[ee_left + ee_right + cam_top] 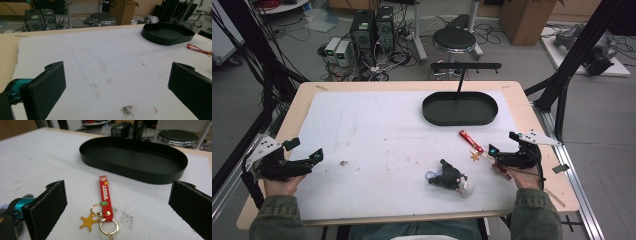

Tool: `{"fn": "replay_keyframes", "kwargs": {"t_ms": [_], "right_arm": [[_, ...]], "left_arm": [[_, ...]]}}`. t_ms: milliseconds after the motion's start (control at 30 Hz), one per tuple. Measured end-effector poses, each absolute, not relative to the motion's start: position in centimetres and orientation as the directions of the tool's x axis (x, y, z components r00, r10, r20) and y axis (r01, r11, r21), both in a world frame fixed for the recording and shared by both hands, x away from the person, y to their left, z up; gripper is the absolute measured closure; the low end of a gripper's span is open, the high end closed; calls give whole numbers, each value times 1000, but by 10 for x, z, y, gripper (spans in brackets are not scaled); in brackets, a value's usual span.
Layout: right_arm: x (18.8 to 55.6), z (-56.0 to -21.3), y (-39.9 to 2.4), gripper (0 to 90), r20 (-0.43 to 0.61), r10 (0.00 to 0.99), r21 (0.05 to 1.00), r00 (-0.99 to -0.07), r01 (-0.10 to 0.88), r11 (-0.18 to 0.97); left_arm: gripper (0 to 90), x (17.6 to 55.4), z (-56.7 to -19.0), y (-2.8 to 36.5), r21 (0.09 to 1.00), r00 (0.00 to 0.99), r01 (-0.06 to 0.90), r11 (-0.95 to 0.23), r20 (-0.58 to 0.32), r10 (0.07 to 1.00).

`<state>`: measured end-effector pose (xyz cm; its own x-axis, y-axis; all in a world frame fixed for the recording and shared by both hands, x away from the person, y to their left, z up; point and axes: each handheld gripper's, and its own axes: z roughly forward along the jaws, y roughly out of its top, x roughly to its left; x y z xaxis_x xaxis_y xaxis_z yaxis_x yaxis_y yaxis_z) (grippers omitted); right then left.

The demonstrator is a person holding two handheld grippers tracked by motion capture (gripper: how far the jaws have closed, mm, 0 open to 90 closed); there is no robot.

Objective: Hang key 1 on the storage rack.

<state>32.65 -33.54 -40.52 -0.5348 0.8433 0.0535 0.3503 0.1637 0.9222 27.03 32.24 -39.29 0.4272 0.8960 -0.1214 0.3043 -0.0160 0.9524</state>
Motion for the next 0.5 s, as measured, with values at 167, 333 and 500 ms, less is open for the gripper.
{"fn": "replay_keyframes", "kwargs": {"t_ms": [167, 333, 500], "right_arm": [[325, -405, -334, 6, 38, 840, 923, -541, 342, 178], [325, -406, -337, 6, 44, 846, 920, -532, 351, 173], [325, -406, -336, 6, 44, 845, 917, -533, 357, 178]], "left_arm": [[18, 273, -392, 320, 939, 411, 339, -60, -91, 907], [18, 274, -391, 318, 941, 421, 333, -68, -84, 903], [18, 274, -393, 319, 936, 442, 348, -45, -122, 889]]}}
